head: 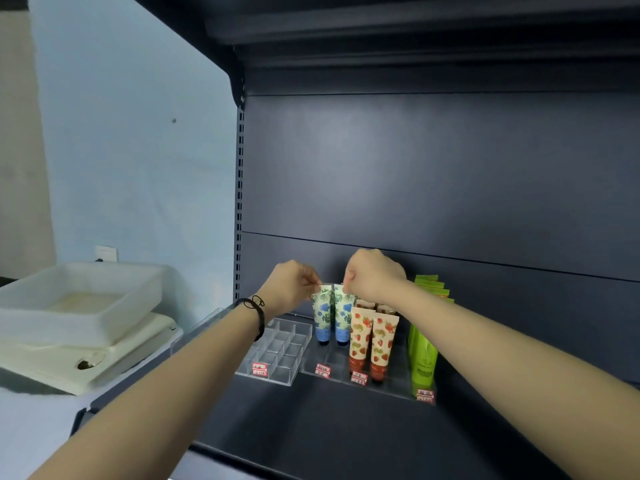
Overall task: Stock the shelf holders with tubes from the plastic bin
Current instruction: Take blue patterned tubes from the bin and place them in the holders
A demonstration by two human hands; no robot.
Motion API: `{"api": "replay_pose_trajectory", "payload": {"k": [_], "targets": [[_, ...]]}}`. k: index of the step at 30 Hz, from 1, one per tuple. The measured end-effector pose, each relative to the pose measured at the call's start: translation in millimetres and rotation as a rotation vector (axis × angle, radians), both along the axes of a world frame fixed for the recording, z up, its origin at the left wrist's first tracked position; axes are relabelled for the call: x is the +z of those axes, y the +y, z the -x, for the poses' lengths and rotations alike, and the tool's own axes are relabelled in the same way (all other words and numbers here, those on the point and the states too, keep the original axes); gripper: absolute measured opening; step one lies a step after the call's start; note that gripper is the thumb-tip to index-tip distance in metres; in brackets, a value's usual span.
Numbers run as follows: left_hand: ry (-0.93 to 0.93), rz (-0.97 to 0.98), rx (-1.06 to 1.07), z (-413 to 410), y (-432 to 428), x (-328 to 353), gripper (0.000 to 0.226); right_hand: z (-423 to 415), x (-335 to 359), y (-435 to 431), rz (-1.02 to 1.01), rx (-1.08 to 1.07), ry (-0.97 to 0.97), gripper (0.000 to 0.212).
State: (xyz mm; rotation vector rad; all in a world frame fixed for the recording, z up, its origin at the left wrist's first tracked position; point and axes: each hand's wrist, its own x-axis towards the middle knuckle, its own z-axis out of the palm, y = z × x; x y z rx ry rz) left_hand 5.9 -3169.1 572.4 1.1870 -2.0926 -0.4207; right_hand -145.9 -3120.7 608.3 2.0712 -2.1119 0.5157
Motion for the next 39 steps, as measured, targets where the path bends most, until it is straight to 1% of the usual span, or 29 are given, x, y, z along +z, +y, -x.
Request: {"api": "replay_pose_trajectory", "payload": {"k": [2, 5, 7, 13, 18, 22, 27, 29, 31, 33, 36, 39], "targets": [[-0.038, 0.018, -0.001, 1.9, -2.8, -4.3, 0.016, -0.6, -2.3, -2.3, 0.005, -0.006, 0.001, 0.014], [-0.108, 0.037, -0.002, 2.5, -5.3, -10.1, 0.019, -2.7, -8.5, -5.9, -0.007, -0.013, -0.007, 0.011], [-0.126, 0.024, 0.007, 2.9, -7.1, -13.4, 0.019, -2.6, -13.7, -7.6, -0.023, -0.021, -0.010, 0.012], [-0.100, 0.006, 0.030, 5.3, -8.9, -16.2, 0.018, 0.7, -21.0, -13.4, -0.058, -0.053, -0.050, 0.014], [-0.139, 0.015, 0.018, 6.2, -7.8, -15.9, 0.020, 1.2, -17.8, -15.4, -0.070, -0.065, -0.070, 0.018], [-0.149, 0.014, 0.027, 5.4, -6.2, -15.1, 0.021, 1.3, -18.8, -15.9, -0.078, -0.062, -0.064, 0.018], [-0.114, 0.022, 0.050, 0.0, 1.5, -10.6, 0.024, 1.2, -13.9, -12.3, -0.050, -0.041, -0.070, 0.021], [-0.091, 0.039, 0.065, -8.6, 8.3, -7.6, 0.027, 0.5, -8.1, -6.7, -0.010, -0.025, -0.077, 0.021], [-0.106, 0.036, 0.070, -23.2, 17.4, -4.4, 0.028, -2.0, -2.2, 1.8, 0.049, 0.013, -0.073, 0.020], [-0.161, 0.021, 0.083, -44.3, 30.1, -2.9, 0.026, -9.3, 1.2, 14.3, 0.058, 0.114, -0.081, 0.019], [-0.317, 0.031, 0.150, -83.7, 55.0, -8.4, 0.016, -32.2, -2.2, 39.1, -0.022, 0.293, -0.052, 0.023], [-0.499, -0.003, 0.223, -130.0, 90.4, -23.3, 0.020, -66.5, -19.2, 67.4, -0.092, 0.393, 0.046, 0.026]]}}
